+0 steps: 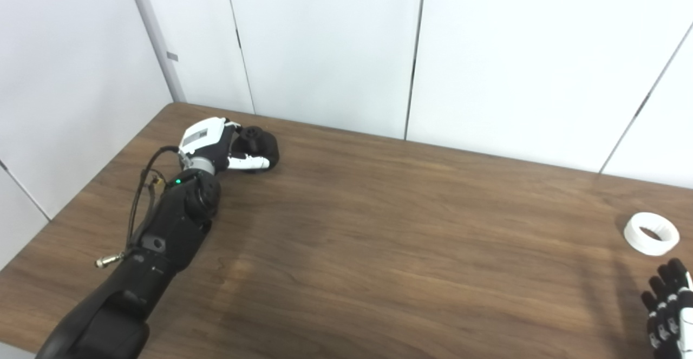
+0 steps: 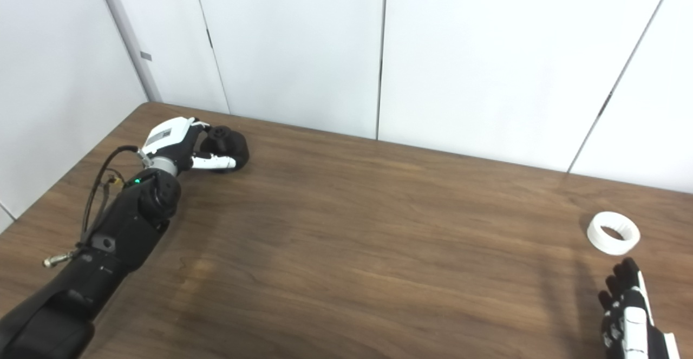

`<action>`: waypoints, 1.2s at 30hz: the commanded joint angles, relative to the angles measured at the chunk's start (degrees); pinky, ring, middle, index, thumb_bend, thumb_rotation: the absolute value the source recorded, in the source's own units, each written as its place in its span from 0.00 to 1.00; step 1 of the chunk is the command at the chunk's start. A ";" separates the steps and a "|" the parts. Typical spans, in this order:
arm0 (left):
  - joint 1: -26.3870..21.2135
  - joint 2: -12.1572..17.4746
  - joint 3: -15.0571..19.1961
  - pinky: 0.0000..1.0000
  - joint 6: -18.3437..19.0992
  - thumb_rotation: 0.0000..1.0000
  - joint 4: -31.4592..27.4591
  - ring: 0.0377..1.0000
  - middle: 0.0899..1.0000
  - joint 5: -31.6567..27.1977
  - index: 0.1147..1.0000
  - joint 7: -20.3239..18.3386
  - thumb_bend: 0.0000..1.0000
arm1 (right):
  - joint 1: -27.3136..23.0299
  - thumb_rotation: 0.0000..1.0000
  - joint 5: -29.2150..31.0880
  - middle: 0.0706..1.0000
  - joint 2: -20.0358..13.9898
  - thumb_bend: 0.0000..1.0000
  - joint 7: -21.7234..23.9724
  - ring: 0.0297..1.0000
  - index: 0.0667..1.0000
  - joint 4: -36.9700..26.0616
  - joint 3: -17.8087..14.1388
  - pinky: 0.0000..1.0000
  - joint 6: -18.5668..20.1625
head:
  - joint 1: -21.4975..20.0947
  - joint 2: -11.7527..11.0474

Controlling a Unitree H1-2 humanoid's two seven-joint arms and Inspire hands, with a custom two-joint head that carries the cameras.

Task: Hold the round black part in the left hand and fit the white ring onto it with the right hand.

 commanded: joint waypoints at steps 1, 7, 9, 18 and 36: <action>-3.50 1.53 0.16 0.97 -0.47 0.57 -0.40 1.00 0.97 0.55 0.78 1.19 1.00 | -0.97 0.96 -0.52 1.00 0.18 0.37 0.08 1.00 1.00 -0.65 -0.26 1.00 -2.49 | 0.03 0.08; -3.64 1.31 -0.25 0.98 0.44 0.56 -0.35 1.00 0.97 0.70 0.78 0.74 1.00 | -0.77 0.93 -0.35 1.00 0.15 0.39 0.18 1.00 0.99 -0.91 -0.31 1.00 -2.32 | 0.01 0.40; -3.83 1.22 -0.56 0.98 0.98 0.56 0.03 1.00 0.97 0.99 0.78 0.85 1.00 | -0.76 0.94 -0.59 1.00 0.19 0.39 0.12 1.00 0.99 -0.93 -0.28 1.00 -2.56 | -0.02 0.44; -4.35 0.91 -1.23 0.98 0.55 0.53 2.52 1.00 0.96 1.03 0.78 2.75 1.00 | -0.74 0.97 -1.20 1.00 0.13 0.40 0.08 1.00 1.00 -1.16 -0.31 1.00 -2.41 | -0.13 0.69; -3.88 0.82 -1.04 0.98 -0.52 0.51 2.42 1.00 0.96 -0.77 0.72 3.05 0.95 | -0.95 0.97 -0.86 1.00 -0.12 0.39 0.34 1.00 1.00 -0.38 -0.54 1.00 -2.55 | 0.08 0.78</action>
